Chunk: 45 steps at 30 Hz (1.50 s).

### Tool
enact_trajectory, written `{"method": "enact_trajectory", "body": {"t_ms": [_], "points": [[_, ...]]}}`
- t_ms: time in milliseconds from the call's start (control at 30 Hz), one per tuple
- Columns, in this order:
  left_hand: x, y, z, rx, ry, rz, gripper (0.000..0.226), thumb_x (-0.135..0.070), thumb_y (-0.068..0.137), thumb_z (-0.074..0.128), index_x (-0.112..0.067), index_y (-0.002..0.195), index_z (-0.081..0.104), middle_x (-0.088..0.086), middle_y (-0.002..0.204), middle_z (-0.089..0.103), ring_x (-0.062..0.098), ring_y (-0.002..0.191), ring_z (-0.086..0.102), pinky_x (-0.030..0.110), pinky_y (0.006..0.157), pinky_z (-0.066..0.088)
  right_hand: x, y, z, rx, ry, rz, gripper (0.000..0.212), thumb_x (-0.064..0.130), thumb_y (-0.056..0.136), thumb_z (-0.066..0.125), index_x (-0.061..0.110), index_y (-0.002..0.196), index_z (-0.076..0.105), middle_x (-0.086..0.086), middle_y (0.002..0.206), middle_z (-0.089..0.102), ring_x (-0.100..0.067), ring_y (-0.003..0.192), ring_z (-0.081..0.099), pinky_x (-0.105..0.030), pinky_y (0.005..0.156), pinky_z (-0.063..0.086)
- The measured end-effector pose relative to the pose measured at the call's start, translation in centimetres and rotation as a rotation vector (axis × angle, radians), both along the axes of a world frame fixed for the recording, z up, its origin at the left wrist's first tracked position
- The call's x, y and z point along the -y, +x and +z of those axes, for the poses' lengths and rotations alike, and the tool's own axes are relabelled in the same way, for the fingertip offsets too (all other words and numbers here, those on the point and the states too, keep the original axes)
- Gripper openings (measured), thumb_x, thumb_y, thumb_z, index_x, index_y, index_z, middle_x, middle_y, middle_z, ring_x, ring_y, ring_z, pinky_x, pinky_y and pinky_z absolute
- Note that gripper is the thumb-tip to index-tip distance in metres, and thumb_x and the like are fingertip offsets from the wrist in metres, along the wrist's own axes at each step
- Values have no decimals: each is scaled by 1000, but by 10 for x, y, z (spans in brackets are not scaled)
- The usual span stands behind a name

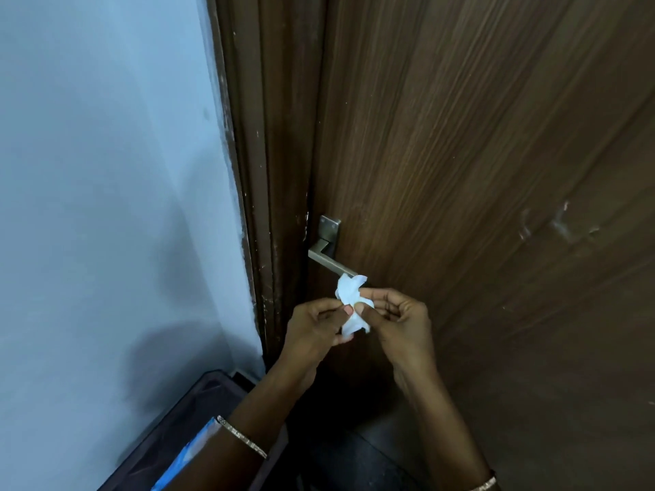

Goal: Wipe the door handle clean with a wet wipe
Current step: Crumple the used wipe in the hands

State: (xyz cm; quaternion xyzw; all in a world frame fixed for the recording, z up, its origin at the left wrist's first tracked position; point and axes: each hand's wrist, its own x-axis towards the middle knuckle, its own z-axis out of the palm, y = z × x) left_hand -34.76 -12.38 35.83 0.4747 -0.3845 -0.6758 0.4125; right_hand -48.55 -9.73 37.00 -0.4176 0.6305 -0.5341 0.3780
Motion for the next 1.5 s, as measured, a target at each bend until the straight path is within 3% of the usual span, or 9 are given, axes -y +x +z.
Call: {"method": "enact_trajectory", "body": {"t_ms": [200,433,633,833,933,1067,1167,1333,1500], "points": [[-67,22,8,31,-106,90,19,-20,92,67,-12,109,71,11,105,76,28,93,74,47,82,60,-64,14,1,17,-39,-19,20,4,83,79,19,96,81,1,89,82,-20,87,79,-39,82,63],[-171,59,6,64,-139,175,26,-12,85,73,-6,110,70,15,106,75,31,93,74,49,81,60,-154,52,-11,86,-9,81,17,5,84,78,20,89,81,-1,80,81,-16,76,79,-23,64,60],[-246,114,1,44,-88,367,13,-4,84,72,-3,97,74,14,93,78,30,85,75,42,77,62,-208,109,-16,150,87,173,15,3,81,79,14,91,81,-7,84,82,-25,83,79,-39,77,63],[-303,192,-15,41,-10,552,10,-3,83,74,-3,93,75,20,92,77,34,85,75,34,70,61,-246,189,-26,162,127,334,21,-1,82,79,14,96,80,-6,91,82,-24,89,78,-37,79,63],[-327,236,-23,20,42,604,17,0,84,72,6,100,72,23,93,76,30,80,75,29,65,60,-261,236,-36,138,161,402,23,-1,82,79,21,89,79,-4,87,82,-22,84,79,-28,65,63],[-359,302,-44,9,139,667,20,2,85,70,10,103,69,26,95,74,30,79,74,30,68,63,-281,306,-63,116,258,463,19,-2,82,78,16,87,78,-12,89,80,-28,86,76,-41,76,64],[-383,361,-66,2,234,695,22,2,85,70,12,105,68,28,98,73,31,81,71,29,67,63,-302,369,-88,120,335,486,18,-1,82,78,16,85,79,-8,84,80,-19,78,74,-31,76,60],[-407,456,-108,71,354,687,21,3,83,73,8,103,70,24,98,74,24,74,73,24,58,59,-330,462,-132,145,452,464,18,-6,81,76,11,83,79,-15,86,80,-24,78,73,-45,82,60],[-405,517,-162,147,480,648,23,4,81,74,9,103,69,28,102,72,36,88,72,41,78,61,-337,524,-183,64,559,391,13,-7,81,76,1,91,78,-25,94,77,-39,90,74,-58,89,58]]}}
